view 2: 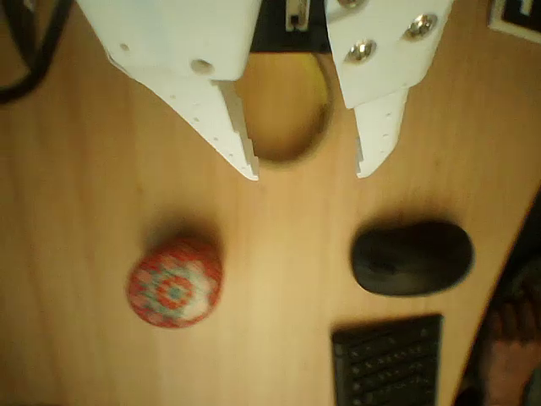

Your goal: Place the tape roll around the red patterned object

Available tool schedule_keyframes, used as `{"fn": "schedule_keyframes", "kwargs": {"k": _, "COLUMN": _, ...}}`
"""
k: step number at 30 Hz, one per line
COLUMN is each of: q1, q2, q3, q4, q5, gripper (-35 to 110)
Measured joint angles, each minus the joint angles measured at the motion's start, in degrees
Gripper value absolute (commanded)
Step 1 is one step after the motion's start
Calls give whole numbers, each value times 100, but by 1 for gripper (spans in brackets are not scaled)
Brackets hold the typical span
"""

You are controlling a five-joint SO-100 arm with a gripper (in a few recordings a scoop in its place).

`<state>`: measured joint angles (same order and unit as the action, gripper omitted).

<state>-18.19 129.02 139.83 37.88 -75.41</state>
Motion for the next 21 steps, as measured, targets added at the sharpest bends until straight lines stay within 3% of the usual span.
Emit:
{"fn": "schedule_keyframes", "kwargs": {"k": 7, "q1": 492, "q2": -18, "q3": 114, "q4": 545, "q5": -9, "gripper": 29}}
{"fn": "schedule_keyframes", "kwargs": {"k": 21, "q1": 18, "q2": -976, "q3": 229, "q4": 606, "q5": 1433, "gripper": 30}}
